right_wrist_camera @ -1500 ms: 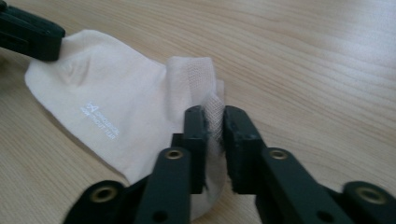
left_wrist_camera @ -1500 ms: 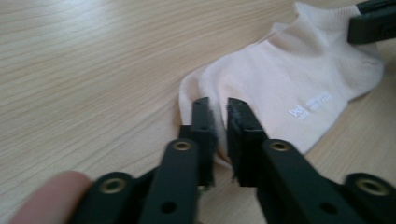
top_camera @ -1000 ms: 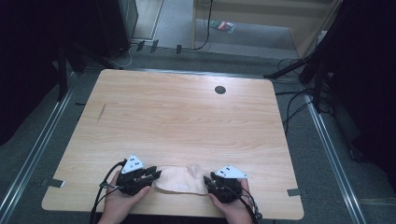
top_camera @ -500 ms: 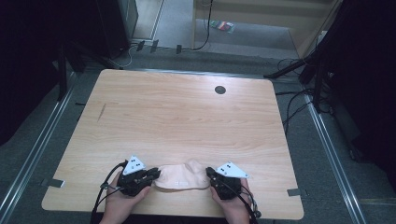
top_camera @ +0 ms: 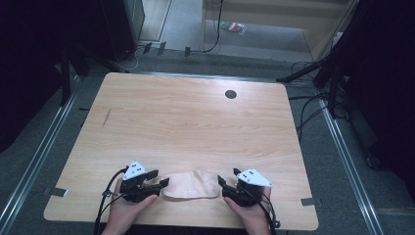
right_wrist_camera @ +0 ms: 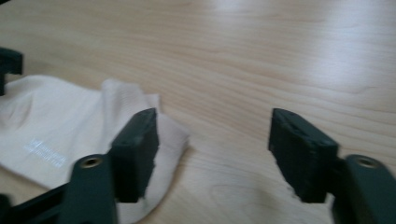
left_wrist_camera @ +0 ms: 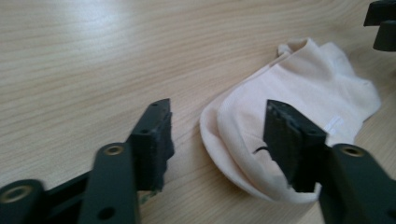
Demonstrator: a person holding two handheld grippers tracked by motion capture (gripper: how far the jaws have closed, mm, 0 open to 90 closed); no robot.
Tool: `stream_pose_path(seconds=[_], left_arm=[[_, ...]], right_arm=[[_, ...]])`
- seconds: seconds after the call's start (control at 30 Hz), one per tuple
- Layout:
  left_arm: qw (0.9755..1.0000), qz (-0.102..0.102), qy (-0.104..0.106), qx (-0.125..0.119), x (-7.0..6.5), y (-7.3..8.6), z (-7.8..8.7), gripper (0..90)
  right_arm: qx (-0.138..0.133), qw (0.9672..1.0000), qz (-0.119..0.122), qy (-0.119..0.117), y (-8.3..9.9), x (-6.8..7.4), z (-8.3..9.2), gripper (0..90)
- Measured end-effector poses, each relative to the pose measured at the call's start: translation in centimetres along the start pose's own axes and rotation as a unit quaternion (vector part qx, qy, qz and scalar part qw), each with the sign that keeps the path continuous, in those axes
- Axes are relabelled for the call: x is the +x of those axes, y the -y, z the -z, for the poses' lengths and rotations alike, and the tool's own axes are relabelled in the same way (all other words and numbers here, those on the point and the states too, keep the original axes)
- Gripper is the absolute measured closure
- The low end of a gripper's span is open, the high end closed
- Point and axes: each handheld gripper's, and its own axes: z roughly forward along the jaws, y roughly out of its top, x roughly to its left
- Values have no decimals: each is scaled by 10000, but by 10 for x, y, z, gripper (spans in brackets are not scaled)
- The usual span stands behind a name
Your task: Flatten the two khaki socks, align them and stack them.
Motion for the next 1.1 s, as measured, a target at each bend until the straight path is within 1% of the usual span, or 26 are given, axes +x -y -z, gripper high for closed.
stream_pose_path(seconds=[0.03,0.1,0.13,0.2,0.23,0.3,0.33,0.37,0.4,0.43,0.47,0.53,0.57,0.6,0.63,0.67,0.7,0.77,0.8,0.87,0.9,0.93,0.97,1.0,1.03,1.1], left_arm=[[9999,64,62,-69,1,-1,2,391],[9997,145,128,-168,3,-3,5,317],[9996,157,127,-220,5,-3,6,239],[9995,168,59,-273,9,-5,9,151],[9994,183,46,-307,11,-5,11,151],[9989,190,4,-422,16,-6,16,103],[9982,238,-12,-551,23,-6,22,68],[9982,238,-12,-551,23,-6,22,49],[9978,215,-168,-610,29,-6,27,21],[9978,215,-168,-610,29,-6,27,10],[9972,228,-165,-687,35,-5,33,2],[9968,236,-172,-740,39,-4,37,0],[9963,266,-198,-793,42,-3,40,0],[9958,229,-266,-849,48,-1,46,0],[9958,229,-266,-849,48,-1,46,0],[9955,249,-316,-857,51,-1,48,0],[9954,258,-332,-861,54,0,50,0],[9949,325,-408,-860,60,3,54,0],[9949,316,-432,-853,64,4,57,0],[9944,354,-515,-846,70,7,61,0],[9942,384,-545,-847,74,8,64,0],[9935,409,-647,-842,82,12,69,0],[9935,409,-647,-842,82,12,69,0],[9924,484,-735,-855,89,15,75,0],[9924,484,-735,-855,89,15,75,0],[9919,483,-836,-828,96,18,80,0]], right_arm=[[0,10000,0,0,0,0,0,287],[-127,9996,-138,188,-2,-6,4,168],[-140,9989,-261,359,-4,-13,7,109],[-155,9984,-349,427,-6,-22,10,24],[-155,9984,-349,427,-6,-22,10,24],[-178,9982,-431,389,-7,-32,13,0],[-185,9977,-425,492,-6,-38,16,0],[-185,9977,-425,492,-6,-38,16,0],[-163,9972,-383,628,-4,-45,18,0],[-163,9972,-383,628,-4,-45,18,0],[-171,9965,-337,749,-2,-52,21,0],[-171,9963,-339,776,0,-55,23,0],[-173,9962,-365,770,1,-58,25,0],[-179,9959,-361,805,2,-64,28,0],[-179,9959,-361,805,2,-64,28,0],[-181,9952,-393,874,4,-69,31,0],[-181,9952,-393,874,4,-69,31,0],[-192,9948,-417,905,5,-75,34,0],[-192,9946,-438,925,6,-78,36,0],[-172,9938,-508,974,10,-88,41,0],[-172,9938,-508,974,10,-88,41,0],[-133,9928,-560,1048,14,-95,45,0],[-133,9928,-560,1048,14,-95,45,0],[-102,9917,-598,1132,17,-101,49,0],[-102,9917,-598,1132,17,-101,49,0],[-77,9906,-640,1210,22,-111,54,0]])
